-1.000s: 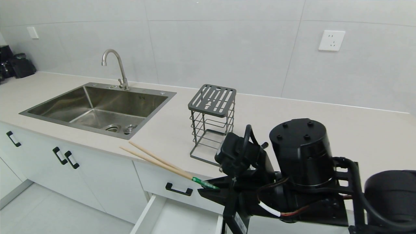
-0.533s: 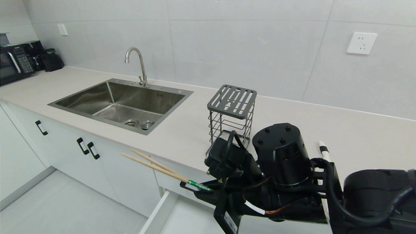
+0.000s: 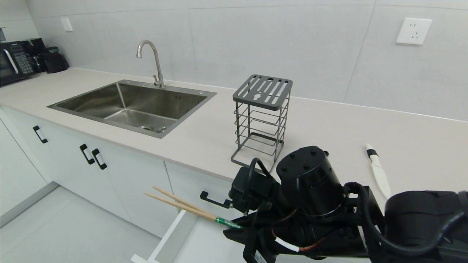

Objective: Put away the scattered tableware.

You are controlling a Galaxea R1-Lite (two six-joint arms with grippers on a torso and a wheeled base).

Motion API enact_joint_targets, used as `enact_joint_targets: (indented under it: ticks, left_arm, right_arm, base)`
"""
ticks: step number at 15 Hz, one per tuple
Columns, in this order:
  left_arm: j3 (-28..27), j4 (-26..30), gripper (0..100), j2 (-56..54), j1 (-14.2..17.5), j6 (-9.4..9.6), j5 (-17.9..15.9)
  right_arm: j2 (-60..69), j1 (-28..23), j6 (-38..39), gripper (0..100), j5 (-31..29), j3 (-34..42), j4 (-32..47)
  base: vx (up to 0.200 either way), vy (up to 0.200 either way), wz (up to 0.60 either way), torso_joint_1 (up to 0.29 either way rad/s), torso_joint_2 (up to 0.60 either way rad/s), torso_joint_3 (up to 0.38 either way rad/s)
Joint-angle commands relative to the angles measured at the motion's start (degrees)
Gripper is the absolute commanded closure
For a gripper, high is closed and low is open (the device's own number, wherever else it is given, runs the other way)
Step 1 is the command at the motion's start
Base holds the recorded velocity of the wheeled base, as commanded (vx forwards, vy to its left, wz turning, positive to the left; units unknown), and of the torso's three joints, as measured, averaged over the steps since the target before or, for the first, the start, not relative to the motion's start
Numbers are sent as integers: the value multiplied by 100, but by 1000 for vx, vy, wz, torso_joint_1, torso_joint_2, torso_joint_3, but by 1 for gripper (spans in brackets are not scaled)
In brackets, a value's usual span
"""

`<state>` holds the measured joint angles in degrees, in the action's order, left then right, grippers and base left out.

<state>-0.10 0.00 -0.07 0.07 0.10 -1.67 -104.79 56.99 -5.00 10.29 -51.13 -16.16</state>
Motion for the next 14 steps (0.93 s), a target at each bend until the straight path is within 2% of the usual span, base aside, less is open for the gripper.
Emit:
enact_joint_targets:
  ticks: [1, 3, 5, 9, 14]
  left_arm:
    - [1, 0, 0, 7, 1, -1, 0]
    - [1, 0, 0, 7, 1, -1, 0]
    - [1, 0, 0, 7, 1, -1, 0]
    - [1, 0, 0, 7, 1, -1, 0]
    - [1, 0, 0, 7, 1, -1, 0]
  right_arm:
    - [11, 75, -36, 100, -9, -205, 281]
    - [2, 75, -63, 100, -115, -574, 1142]
    - [-33, 119, -89, 100, -194, -600, 1309]
    - [-384, 154, -89, 100, -194, -574, 685]
    - [-709, 93, -89, 100, -203, -600, 342]
  base:
    - [0, 0, 0, -271, 510, 251]
    - [0, 0, 0, -266, 503, 239]
    - [0, 0, 0, -266, 500, 239]
    - [0, 0, 0, -255, 489, 229]
    - [0, 0, 0, -254, 429, 172]
